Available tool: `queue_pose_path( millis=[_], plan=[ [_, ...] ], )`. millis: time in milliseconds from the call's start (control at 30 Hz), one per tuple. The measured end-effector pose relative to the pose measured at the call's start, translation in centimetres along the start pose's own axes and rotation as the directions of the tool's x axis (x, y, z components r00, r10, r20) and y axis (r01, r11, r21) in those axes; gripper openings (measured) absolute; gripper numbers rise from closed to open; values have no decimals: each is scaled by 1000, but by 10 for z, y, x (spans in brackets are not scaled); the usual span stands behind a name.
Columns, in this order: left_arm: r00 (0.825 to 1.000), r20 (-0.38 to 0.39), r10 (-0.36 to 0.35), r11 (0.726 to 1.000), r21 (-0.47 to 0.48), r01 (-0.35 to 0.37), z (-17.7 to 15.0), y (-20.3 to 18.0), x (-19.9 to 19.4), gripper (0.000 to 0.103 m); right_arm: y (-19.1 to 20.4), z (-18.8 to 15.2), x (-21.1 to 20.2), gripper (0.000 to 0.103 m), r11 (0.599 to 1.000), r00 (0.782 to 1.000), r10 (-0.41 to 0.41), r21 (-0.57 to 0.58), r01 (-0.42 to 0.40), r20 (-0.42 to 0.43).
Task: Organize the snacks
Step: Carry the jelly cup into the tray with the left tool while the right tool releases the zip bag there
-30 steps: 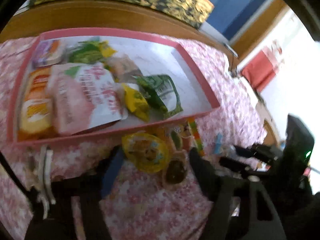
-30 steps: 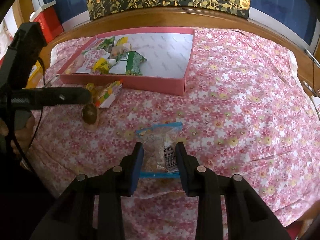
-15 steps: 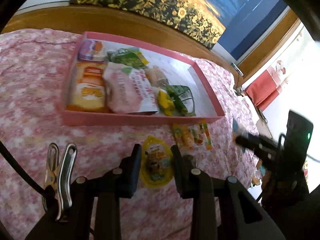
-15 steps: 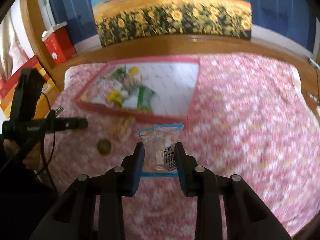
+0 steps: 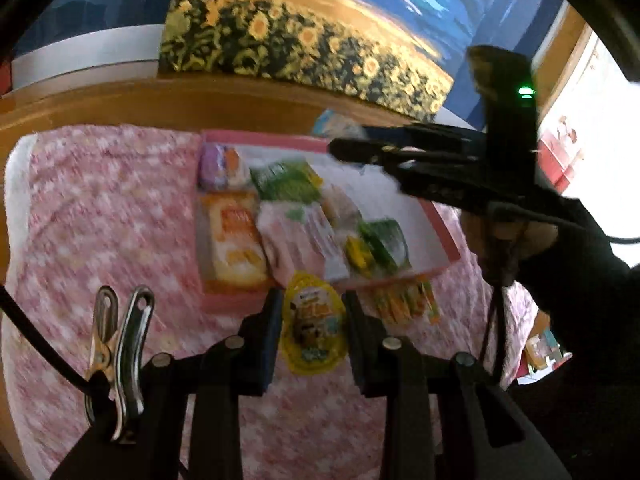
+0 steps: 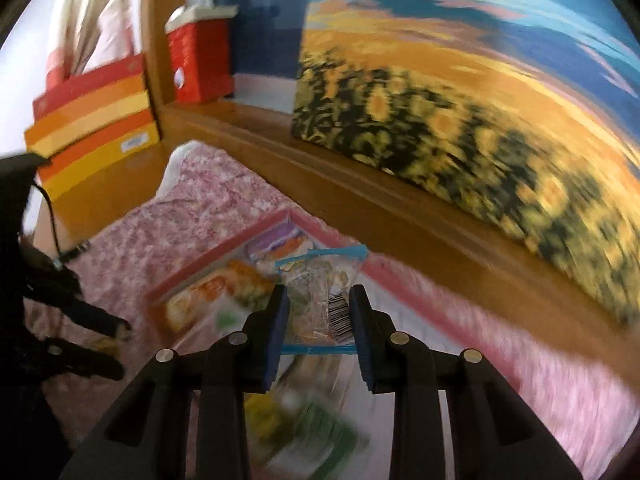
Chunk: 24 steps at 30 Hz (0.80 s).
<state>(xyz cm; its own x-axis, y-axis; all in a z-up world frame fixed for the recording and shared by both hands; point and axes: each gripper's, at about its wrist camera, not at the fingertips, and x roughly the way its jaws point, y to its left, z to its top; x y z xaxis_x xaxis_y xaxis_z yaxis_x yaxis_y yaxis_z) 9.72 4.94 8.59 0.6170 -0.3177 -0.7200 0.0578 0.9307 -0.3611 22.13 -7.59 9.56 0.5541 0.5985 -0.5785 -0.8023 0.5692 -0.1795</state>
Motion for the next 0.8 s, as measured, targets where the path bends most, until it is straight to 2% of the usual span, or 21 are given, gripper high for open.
queue_pose_path(
  millis=[233,300,333,400,533,567,600,667,733,767,800],
  plan=[
    [998,65,-9,998,-67,13,37,24,7,31,-4,23,49,33,983,996,48,-171,-60,-75],
    [997,77,-21,997,-76,27,47,29,11,31,-4,23,59,45,978,993,51,-196,-71,-103],
    [996,81,-24,996,-78,31,49,30,11,31,-6,23,61,47,979,994,41,-195,-61,-105],
    [995,92,-42,995,-86,50,59,32,12,31,-12,20,57,47,988,996,39,-146,-51,-81],
    [991,108,-81,992,-84,90,68,30,13,31,-29,15,28,47,992,995,74,97,-80,69],
    [991,105,-85,992,-79,93,69,29,14,31,-30,14,24,42,983,991,95,146,-109,99],
    [991,100,-89,993,-75,96,69,28,16,31,-28,14,24,29,979,988,110,161,-126,104],
    [992,81,-100,992,-68,105,71,25,22,31,-17,18,35,15,986,993,108,125,-113,52],
    [992,69,-101,993,-60,105,72,22,25,31,-3,25,48,14,994,995,97,51,-98,20],
    [993,68,-99,993,-54,103,72,20,25,31,0,28,53,8,995,995,97,32,-97,8],
    [992,68,-102,993,-51,105,72,20,24,31,2,31,58,8,995,996,93,25,-93,-3]
  ],
)
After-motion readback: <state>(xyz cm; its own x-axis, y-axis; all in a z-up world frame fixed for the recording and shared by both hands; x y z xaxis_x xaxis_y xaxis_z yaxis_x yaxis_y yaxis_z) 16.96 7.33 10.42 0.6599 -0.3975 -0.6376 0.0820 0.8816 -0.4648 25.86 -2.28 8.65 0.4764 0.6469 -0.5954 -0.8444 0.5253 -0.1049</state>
